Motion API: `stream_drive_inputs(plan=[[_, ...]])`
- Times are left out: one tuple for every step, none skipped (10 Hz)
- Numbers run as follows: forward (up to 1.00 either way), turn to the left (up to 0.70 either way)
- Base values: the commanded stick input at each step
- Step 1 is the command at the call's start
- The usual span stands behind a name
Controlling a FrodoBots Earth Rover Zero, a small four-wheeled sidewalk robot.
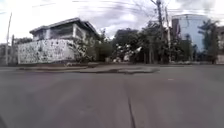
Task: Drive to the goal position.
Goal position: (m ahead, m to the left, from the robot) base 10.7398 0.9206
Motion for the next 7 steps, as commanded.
stream_drive_inputs(plan=[[1.0, 0.07], [1.0, 0.07], [1.0, 0.07], [1.0, 0.07], [1.0, 0.07], [1.0, 0.07], [1.0, 0.07]])
